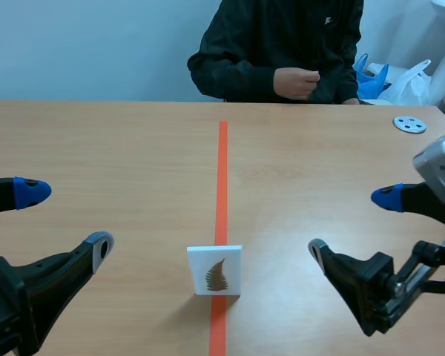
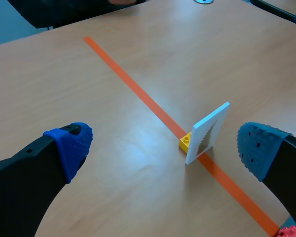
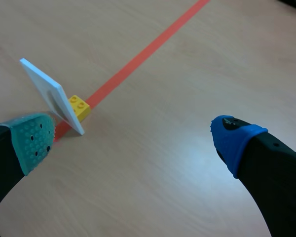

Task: Sort the leaf by its shape. The table is split by an orange tape line. A compound leaf with several leaflets goes to the left side, a simple leaf with one blade goes to the right side. Return to the home posture when a red brick is placed on the table.

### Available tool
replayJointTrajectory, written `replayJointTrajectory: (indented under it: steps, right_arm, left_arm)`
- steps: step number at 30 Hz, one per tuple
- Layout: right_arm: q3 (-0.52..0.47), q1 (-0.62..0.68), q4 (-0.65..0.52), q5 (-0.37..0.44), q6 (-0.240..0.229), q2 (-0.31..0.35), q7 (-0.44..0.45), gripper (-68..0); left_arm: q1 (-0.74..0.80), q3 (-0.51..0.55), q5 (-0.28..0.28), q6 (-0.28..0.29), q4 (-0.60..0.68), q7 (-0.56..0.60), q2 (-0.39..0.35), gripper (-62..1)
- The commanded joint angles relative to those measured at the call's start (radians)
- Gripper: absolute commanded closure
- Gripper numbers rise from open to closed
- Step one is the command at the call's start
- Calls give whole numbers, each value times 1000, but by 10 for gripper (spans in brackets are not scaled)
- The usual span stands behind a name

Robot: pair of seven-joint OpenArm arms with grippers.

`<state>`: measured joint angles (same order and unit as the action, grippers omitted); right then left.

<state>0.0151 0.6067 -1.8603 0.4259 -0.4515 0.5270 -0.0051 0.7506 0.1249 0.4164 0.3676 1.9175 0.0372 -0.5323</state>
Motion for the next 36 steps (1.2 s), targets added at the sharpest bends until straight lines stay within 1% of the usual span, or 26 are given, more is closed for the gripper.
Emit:
replayJointTrajectory:
  steps: [1, 5, 10, 13, 23, 26, 31, 32, 35, 36]
  right_arm:
    - [25, -45, 35, 4, -15, 10, 11, -679]
    - [124, -130, 118, 2, -37, 10, 16, -679]
    - [250, -225, 211, -53, -37, 4, 56, -679]
    - [319, -284, 278, -104, -40, -26, 81, -679]
    - [503, -467, 530, -218, -40, -145, 204, -679]
    - [547, -506, 580, -247, -40, -171, 238, -679]
    - [608, -551, 640, -305, -39, -211, 262, -679]
    - [620, -557, 647, -317, -35, -217, 263, -662]
    - [649, -566, 656, -337, -16, -222, 266, -538]
    - [656, -568, 658, -337, -16, -222, 265, -506]
  left_arm:
    - [-1, -3, 6, 1, 8, 17, 0, -623]
    - [-1, -3, 6, 1, 8, 18, 0, -623]
    - [-1, -3, 6, 1, 8, 18, 0, -623]
    - [-1, -3, 6, 1, 8, 18, 0, -623]
    - [-1, -3, 6, 1, 8, 18, 0, -623]
    - [-1, -3, 6, 1, 8, 18, 0, -623]
    - [-1, -3, 6, 1, 8, 18, 0, -623]
    - [-1, -3, 6, 1, 8, 18, 0, -623]
    - [-1, -3, 6, 1, 8, 18, 0, -623]
    - [-1, -3, 6, 1, 8, 18, 0, -623]
